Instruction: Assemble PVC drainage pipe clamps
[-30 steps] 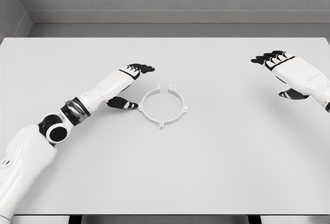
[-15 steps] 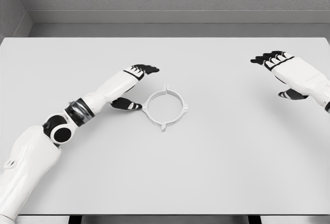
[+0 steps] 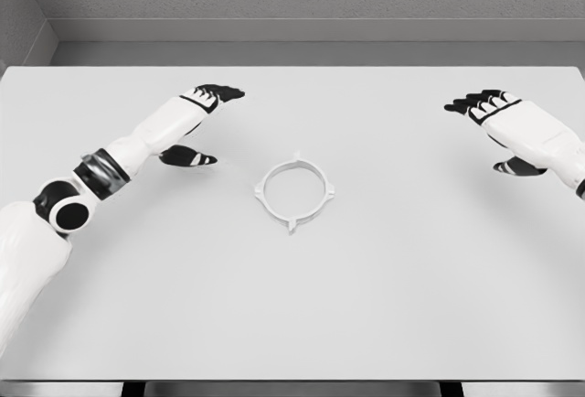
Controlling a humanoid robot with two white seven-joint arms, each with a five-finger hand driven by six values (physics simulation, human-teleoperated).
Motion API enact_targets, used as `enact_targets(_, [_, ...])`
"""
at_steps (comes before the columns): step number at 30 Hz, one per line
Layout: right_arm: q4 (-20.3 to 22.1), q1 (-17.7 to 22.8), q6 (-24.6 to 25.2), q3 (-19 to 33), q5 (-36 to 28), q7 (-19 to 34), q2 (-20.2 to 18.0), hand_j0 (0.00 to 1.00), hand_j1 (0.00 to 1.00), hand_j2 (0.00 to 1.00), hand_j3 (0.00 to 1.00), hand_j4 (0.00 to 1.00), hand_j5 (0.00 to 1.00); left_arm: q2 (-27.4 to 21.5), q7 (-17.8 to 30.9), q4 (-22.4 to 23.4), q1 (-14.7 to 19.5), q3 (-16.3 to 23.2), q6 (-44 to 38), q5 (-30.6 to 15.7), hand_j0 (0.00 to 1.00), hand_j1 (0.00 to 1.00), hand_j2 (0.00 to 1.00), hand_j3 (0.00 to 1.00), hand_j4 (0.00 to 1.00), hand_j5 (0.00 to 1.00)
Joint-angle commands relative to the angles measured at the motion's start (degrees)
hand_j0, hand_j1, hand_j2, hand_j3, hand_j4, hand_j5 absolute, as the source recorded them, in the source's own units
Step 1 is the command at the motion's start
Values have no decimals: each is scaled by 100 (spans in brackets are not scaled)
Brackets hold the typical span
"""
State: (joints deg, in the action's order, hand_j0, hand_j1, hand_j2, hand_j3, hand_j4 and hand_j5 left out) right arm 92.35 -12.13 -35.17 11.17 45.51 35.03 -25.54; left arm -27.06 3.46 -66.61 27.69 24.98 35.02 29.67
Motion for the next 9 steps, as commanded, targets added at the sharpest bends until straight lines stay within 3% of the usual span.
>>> enact_targets(1, [2, 0, 17, 0, -33, -3, -3, 100, 100, 100, 100, 100, 100, -712, -3, 8, 0, -274, -2, -67, 100, 100, 100, 100, 100, 100])
enact_targets(3, [-7, 0, 17, 0, -33, -3, -3, 100, 100, 100, 100, 100, 100, -1292, -3, 254, -26, -432, -2, -67, 100, 100, 100, 100, 100, 100])
enact_targets(9, [-24, -9, 17, 0, -33, -3, -3, 100, 100, 100, 100, 100, 100, -1486, -3, 500, 18, -520, -2, -76, 100, 100, 100, 100, 100, 100])
